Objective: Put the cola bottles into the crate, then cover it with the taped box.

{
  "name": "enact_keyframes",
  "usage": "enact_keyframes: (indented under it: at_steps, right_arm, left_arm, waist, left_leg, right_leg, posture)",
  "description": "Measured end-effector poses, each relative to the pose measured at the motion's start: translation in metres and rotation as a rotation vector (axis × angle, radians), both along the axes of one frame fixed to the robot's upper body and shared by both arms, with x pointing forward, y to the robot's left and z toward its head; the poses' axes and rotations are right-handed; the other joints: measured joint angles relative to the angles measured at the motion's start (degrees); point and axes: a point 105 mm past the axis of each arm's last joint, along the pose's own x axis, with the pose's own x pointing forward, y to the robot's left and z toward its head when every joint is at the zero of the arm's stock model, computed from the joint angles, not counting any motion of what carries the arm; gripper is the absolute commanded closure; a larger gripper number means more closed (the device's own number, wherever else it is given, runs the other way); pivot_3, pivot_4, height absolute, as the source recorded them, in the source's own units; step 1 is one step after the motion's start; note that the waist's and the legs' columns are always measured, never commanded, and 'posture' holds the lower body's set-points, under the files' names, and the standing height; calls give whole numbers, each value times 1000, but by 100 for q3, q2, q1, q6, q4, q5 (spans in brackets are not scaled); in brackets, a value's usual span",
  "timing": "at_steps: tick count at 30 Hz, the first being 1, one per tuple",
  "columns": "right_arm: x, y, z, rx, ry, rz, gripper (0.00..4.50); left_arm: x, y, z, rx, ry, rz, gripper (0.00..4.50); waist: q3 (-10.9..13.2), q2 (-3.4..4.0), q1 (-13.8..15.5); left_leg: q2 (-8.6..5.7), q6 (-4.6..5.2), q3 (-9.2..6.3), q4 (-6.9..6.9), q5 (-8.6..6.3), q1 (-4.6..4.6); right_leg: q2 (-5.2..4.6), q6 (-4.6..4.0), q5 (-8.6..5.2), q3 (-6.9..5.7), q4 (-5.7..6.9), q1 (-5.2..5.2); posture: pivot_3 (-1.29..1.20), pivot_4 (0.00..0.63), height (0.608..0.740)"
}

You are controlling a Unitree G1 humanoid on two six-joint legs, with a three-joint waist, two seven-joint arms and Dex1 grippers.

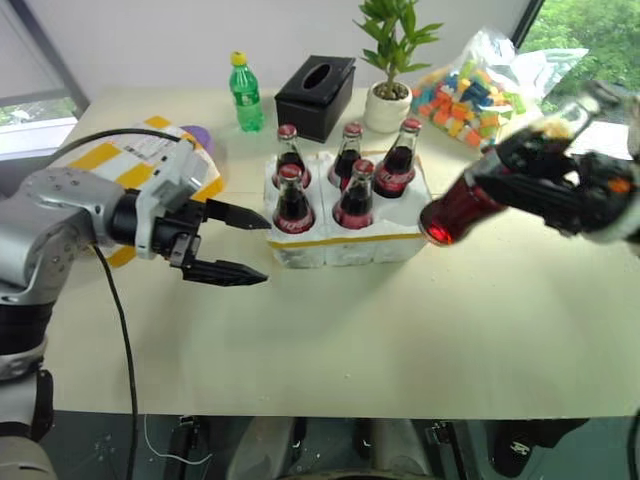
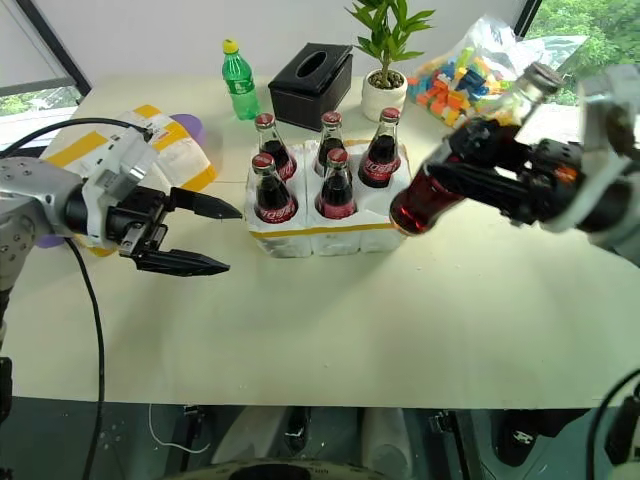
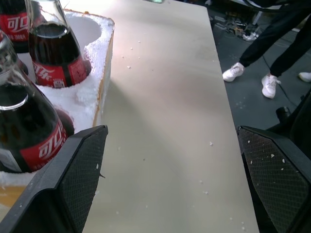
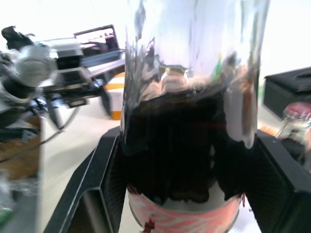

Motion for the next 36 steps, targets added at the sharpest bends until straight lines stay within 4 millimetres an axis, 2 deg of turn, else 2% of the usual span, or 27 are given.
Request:
enact_keyframes:
  at_steps: [2, 4, 5, 6, 8, 14, 17, 21, 26, 30, 31, 33, 34, 36]
  right_arm:
    - [24, 6, -8, 1, 15, -34, 1900]
    - [34, 7, -16, -7, 36, -60, 1900]
    - [44, 6, -28, -14, 69, -86, 1900]
    - [53, 12, -24, -22, 40, -85, 1900]
    - [68, 14, -29, -13, 40, -114, 1900]
    - [85, 20, -55, -17, 119, -119, 1900]
    - [86, 24, -60, -62, 100, -109, 1900]
    - [86, 32, -75, -180, 68, -87, 14]
    - [78, 39, -87, -230, 67, -47, 14]
    - [68, 40, -85, -229, 72, -21, 14]
    - [60, 35, -82, -228, 79, -4, 14]
    - [43, 11, -71, -235, 103, -10, 14]
    - [37, -2, -59, -227, 95, -26, 14]
    - [24, -9, -37, -204, 58, -14, 14]
  left_arm:
    - [2, 0, 1, -10, -3, 14, 0]
    - [3, -1, 1, -16, -7, 14, 0]
    - [4, -1, 2, -19, -6, 20, 0]
    - [5, 1, 3, -29, -12, 35, 0]
    - [6, 1, 5, -38, -21, 49, 0]
    - [8, 1, 6, -48, -26, 67, 0]
    - [9, 1, 6, -51, -30, 74, 0]
    - [10, 1, 7, -54, -36, 83, 0]
    - [12, 4, 7, -64, -54, 110, 0]
    - [15, 8, 1, -60, -62, 163, 0]
    - [15, 10, -1, -57, -79, 196, 0]
    - [17, 24, -4, -51, -114, 305, 0]
    - [18, 35, -4, -38, -124, 372, 0]
    - [17, 48, -1, -13, -163, 454, 0]
  waist:
    - [-2, -3, -36]
    - [-1, -2, -32]
    - [-1, -1, -4]
    - [-2, -4, -22]
    - [-2, -5, -108]
    - [0, -1, -119]
    - [0, -1, -128]
    - [0, -1, -125]
    - [0, -1, -128]
    - [0, -1, -122]
    - [1, 0, -108]
    - [3, 3, -93]
    - [2, 1, -108]
    - [2, 1, -134]
  left_leg:
    - [-3, -2, 1, 1, 2, -5]
    - [-7, -12, 1, 1, 8, -16]
    - [-9, -32, 0, 7, 21, -47]
    - [-9, -34, 2, 11, 22, -46]
    - [-11, -34, 3, 9, 22, -44]
    - [-11, -35, 3, 9, 22, -46]
    - [-12, -36, 3, 9, 23, -45]
    - [-13, -38, 3, 10, 24, -42]
    - [-14, -38, 3, 11, 24, -41]
    - [-14, -38, 2, 11, 24, -39]
    - [-15, -38, 2, 11, 24, -40]
    - [-19, -30, 0, 10, 19, -43]
    - [-18, -28, 0, 11, 17, -42]
    - [-12, -4, 2, 9, 1, -41]
  right_leg:
    - [-1, 16, 10, 1, 3, -6]
    - [-4, 17, 10, 1, 11, -18]
    - [-4, 19, 12, 1, 25, -51]
    - [-1, 19, 12, 1, 30, -51]
    - [-2, 19, 13, 1, 27, -47]
    - [-1, 19, 12, 2, 42, -58]
    - [1, 19, 12, 2, 47, -59]
    - [4, 19, 12, 2, 58, -61]
    - [4, 19, 12, 2, 66, -63]
    - [0, 18, 12, 3, 71, -64]
    - [-2, 18, 12, 4, 71, -65]
    - [-6, 17, 11, 4, 71, -65]
    - [-5, 17, 11, 4, 69, -64]
    - [-4, 17, 11, 5, 51, -60]
  posture:
    - [0, 150, 732]
    - [0, 150, 732]
    - [0, 150, 732]
    - [0, 150, 732]
    - [0, 150, 732]
    - [0, 150, 732]
    - [0, 150, 732]
    - [0, 150, 732]
    - [0, 150, 732]
    - [0, 150, 732]
    - [0, 150, 732]
    - [0, 150, 732]
    - [0, 150, 732]
    - [0, 150, 732]
